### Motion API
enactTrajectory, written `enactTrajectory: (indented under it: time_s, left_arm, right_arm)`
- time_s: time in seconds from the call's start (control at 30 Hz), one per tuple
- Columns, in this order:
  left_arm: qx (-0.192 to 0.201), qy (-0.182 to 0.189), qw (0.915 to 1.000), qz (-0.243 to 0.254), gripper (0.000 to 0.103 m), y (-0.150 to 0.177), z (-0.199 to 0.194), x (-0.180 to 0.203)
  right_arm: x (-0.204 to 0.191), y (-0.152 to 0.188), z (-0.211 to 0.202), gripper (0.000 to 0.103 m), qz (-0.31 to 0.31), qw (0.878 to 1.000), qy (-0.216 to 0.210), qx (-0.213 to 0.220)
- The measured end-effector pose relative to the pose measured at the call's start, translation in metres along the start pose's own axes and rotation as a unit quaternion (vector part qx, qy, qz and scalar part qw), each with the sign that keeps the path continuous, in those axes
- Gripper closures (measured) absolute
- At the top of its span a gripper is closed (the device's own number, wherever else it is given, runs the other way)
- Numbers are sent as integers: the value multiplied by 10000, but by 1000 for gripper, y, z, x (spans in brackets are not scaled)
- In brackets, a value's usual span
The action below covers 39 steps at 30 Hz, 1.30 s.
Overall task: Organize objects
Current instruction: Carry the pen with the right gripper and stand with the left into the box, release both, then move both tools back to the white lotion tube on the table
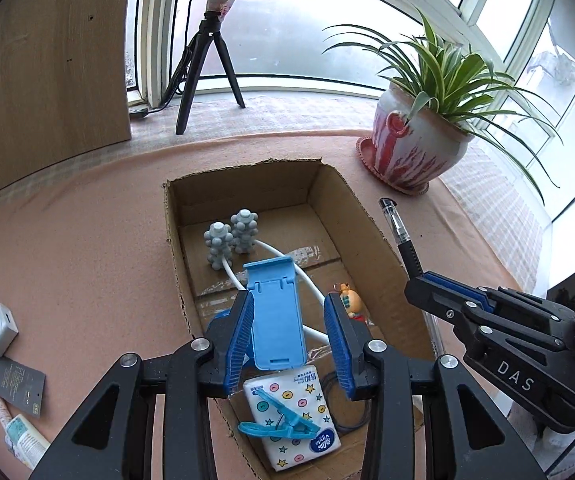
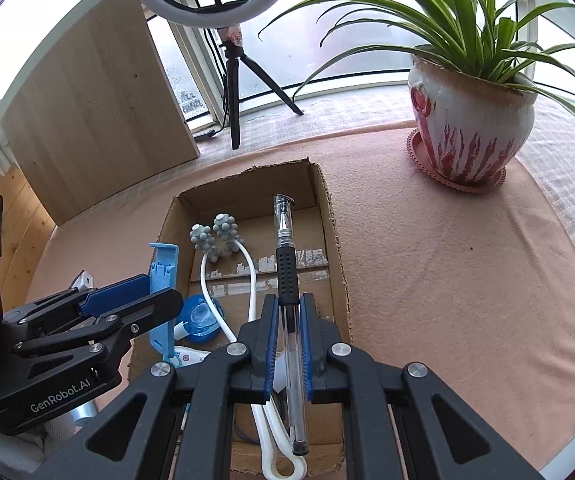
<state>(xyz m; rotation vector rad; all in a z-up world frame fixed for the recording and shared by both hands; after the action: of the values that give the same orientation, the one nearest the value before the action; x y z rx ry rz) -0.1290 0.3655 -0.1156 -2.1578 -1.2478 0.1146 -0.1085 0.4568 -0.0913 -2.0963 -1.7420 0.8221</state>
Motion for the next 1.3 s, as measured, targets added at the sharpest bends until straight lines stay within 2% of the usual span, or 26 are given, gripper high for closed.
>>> enactTrajectory:
  time_s: [0.1, 0.17, 0.23, 0.27, 0.33, 0.37, 0.6, 0.87, 1.13, 1.3]
  left_arm:
    - [-13, -18, 10000, -17, 62, 1, 1, -1]
    - [-30, 19, 10000, -48, 44, 2, 1, -2]
    - [-13, 14, 10000, -54, 41, 3, 0, -3]
    - [-4, -8, 10000, -47, 41, 4, 0, -4]
    - [-7, -33, 10000, -45, 41, 6, -1, -6]
    - [-9, -36, 10000, -54, 41, 7, -2, -6]
    - [-34, -31, 9999, -147, 41, 19, -13, -16]
    - [-17, -139, 9989, -447, 41, 38, -43, -55]
    - [80, -367, 9947, -957, 41, 71, -87, -118]
    - [111, -645, 9883, -1375, 41, 106, -120, -174]
  right_arm:
    - [1, 0, 0, 93, 4, 10000, -3, -9]
    - [2, 0, 0, 93, -1, 10000, -4, -25]
    - [1, 1, -2, 91, 25, 10000, -40, 6]
    - [1, 1, -3, 86, 40, 10000, -41, 21]
    - [1, 1, -4, 59, 61, 10000, -14, 26]
    - [2, 1, -6, 55, 78, 9999, 10, 74]
    - [2, 3, -13, 54, 232, 9996, -64, 112]
    - [-10, 10, -22, 54, 367, 9989, -265, 119]
    - [-51, 21, -27, 54, 311, 9974, -642, 70]
    - [-89, 35, -26, 54, 46, 9954, -953, -106]
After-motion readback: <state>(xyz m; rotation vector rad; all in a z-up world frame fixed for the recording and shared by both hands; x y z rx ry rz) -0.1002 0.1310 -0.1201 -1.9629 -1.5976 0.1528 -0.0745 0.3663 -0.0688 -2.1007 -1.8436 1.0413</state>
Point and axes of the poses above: each gripper's, at about its wrist camera, not at the fingertips, and z roughly the way its jaws point, x to its right, y to its underside, the point moved 7 cm from there along z, roughly the way its jaws point, and after that the axes turned 1 degree about z, right-handed, at the moved point
